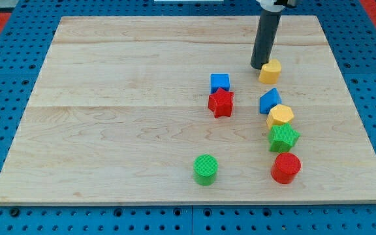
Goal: Push the red star slightly to the bottom of the board
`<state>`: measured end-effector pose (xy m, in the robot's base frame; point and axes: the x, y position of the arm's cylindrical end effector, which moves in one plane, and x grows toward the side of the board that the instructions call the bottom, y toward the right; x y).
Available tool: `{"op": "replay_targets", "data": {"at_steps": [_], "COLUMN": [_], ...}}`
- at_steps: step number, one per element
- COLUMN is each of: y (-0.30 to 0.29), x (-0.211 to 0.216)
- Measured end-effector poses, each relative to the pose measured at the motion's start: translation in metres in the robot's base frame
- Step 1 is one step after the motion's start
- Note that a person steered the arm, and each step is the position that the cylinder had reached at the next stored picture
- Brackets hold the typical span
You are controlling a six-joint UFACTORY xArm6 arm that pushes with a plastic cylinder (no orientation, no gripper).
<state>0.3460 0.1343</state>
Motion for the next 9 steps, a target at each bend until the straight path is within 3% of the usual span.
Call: {"op": "replay_targets", "data": {"at_steps": [2,3,4,9], "y": [-0.027,-0.085,-0.083,-0.038], "x": [0.031,0.041,0.069,0.101]}}
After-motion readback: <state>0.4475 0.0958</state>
